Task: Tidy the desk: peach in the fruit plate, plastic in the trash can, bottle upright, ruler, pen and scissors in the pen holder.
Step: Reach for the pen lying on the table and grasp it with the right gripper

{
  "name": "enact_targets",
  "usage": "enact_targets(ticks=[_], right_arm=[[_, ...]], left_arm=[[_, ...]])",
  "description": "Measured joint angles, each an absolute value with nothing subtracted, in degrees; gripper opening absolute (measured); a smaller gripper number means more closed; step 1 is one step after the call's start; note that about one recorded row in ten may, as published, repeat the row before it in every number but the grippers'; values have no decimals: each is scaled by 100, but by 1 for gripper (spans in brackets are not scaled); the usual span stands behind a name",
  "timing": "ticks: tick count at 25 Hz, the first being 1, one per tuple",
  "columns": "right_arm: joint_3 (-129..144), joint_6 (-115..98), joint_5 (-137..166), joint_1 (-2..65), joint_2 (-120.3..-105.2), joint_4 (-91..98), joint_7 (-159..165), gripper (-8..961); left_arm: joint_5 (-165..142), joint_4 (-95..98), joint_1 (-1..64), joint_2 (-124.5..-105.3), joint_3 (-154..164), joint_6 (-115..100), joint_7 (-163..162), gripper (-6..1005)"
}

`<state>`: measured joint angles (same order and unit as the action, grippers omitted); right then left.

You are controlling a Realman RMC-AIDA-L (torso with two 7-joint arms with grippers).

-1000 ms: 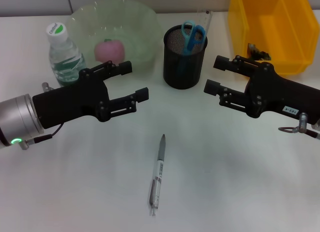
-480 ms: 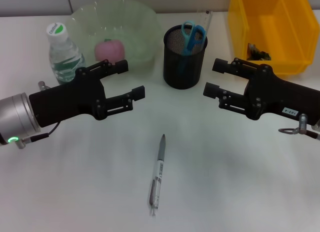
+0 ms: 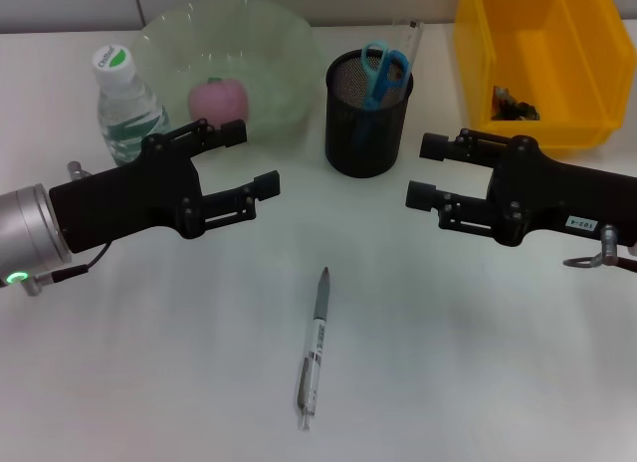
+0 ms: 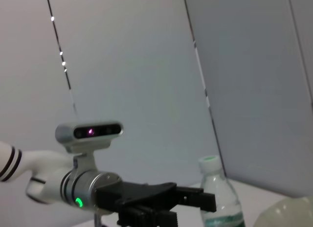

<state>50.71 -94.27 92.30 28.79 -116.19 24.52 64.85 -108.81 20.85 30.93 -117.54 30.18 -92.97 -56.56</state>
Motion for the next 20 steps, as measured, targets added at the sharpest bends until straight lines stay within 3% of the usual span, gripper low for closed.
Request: enact_targets(ticks=[9, 15, 20], right_arm=[[5067, -9498, 10143, 3214, -11571, 3301, 7387, 671], [5068, -9632, 11012, 3886, -11416, 3407, 7624, 669], [5152, -9731, 11938, 4595, -11384, 3714, 7920, 668]], left_arm=[[-10874, 2152, 3002, -11669, 2979, -9118, -5736, 797], [-10905, 2154, 3010, -11662, 2985, -8854, -5748, 797], [-10966, 2370, 2967, -11641, 3010, -8912, -5803, 797]])
